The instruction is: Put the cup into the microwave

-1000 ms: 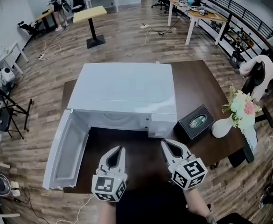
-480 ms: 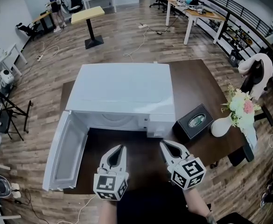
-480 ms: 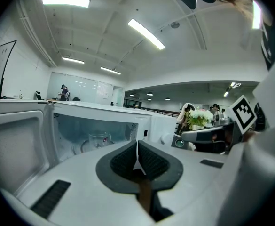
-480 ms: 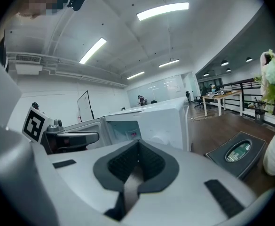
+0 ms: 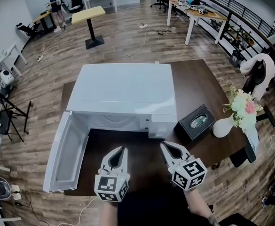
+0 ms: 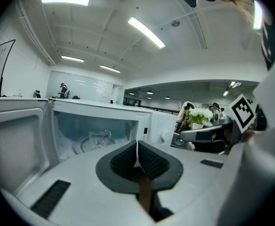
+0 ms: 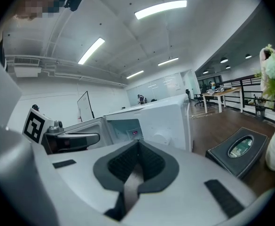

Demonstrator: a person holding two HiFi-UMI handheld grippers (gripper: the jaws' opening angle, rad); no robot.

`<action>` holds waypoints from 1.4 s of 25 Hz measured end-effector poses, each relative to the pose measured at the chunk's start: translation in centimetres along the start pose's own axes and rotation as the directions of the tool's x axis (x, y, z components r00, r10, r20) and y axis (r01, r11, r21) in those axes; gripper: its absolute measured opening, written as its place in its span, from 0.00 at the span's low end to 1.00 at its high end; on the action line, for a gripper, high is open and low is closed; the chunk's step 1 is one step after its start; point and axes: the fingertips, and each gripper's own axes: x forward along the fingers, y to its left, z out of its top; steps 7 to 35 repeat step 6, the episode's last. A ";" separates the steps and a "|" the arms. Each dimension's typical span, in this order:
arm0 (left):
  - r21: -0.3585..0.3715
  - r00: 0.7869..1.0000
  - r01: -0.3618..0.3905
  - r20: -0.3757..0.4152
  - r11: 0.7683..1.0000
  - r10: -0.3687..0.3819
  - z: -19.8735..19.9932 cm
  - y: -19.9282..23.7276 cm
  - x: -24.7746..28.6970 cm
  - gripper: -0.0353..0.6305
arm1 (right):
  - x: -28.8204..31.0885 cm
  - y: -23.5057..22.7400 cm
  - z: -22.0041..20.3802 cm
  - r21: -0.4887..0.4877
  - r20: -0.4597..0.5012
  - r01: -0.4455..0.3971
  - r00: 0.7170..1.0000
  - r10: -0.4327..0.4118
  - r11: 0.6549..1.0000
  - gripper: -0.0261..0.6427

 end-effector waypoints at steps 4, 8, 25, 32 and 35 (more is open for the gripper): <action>0.004 1.000 0.007 -0.003 1.000 -0.007 0.0 -0.1 0.1 0.07 | 0.1 0.1 -0.3 0.006 -0.007 0.000 1.000 0.000 1.000 0.03; 0.008 1.000 0.011 -0.005 1.000 -0.011 0.0 -0.1 0.1 0.07 | 0.1 0.1 -0.5 0.013 -0.009 0.001 1.000 -0.001 1.000 0.03; 0.008 1.000 0.011 -0.005 1.000 -0.011 0.0 -0.1 0.1 0.07 | 0.1 0.1 -0.5 0.013 -0.009 0.001 1.000 -0.001 1.000 0.03; 0.008 1.000 0.011 -0.005 1.000 -0.011 0.0 -0.1 0.1 0.07 | 0.1 0.1 -0.5 0.013 -0.009 0.001 1.000 -0.001 1.000 0.03; 0.008 1.000 0.011 -0.005 1.000 -0.011 0.0 -0.1 0.1 0.07 | 0.1 0.1 -0.5 0.013 -0.009 0.001 1.000 -0.001 1.000 0.03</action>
